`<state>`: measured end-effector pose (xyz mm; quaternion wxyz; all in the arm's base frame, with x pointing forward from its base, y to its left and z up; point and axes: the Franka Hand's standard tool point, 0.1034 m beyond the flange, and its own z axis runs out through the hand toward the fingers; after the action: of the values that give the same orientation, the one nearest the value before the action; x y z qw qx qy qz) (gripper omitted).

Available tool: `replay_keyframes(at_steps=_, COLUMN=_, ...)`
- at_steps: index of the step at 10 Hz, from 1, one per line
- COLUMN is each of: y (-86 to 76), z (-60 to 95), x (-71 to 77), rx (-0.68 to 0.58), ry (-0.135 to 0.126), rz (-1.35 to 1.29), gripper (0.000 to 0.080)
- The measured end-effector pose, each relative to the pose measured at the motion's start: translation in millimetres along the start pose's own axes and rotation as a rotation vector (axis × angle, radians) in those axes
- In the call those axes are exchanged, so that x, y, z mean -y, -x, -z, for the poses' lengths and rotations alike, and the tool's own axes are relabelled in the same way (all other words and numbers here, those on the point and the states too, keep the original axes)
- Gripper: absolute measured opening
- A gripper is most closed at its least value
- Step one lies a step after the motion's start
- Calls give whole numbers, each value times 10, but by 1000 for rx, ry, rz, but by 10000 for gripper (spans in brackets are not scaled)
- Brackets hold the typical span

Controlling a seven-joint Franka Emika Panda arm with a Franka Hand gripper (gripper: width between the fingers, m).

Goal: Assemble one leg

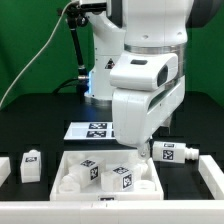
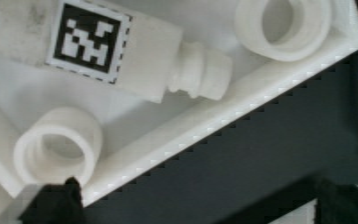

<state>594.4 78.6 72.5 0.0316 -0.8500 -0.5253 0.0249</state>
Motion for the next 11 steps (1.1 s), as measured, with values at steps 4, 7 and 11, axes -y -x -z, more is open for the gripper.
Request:
replay_keyframes(at_steps=4, y=3, z=-1, x=-2, rx=1, ry=1, rz=0, gripper=649)
replay_keyframes(at_steps=7, y=18, z=13, x=-3, rx=4, ry=9, rz=32, gripper=649)
replay_keyframes(at_steps=11, y=87, z=36, x=157, rx=88, ry=20, rz=443, gripper=649)
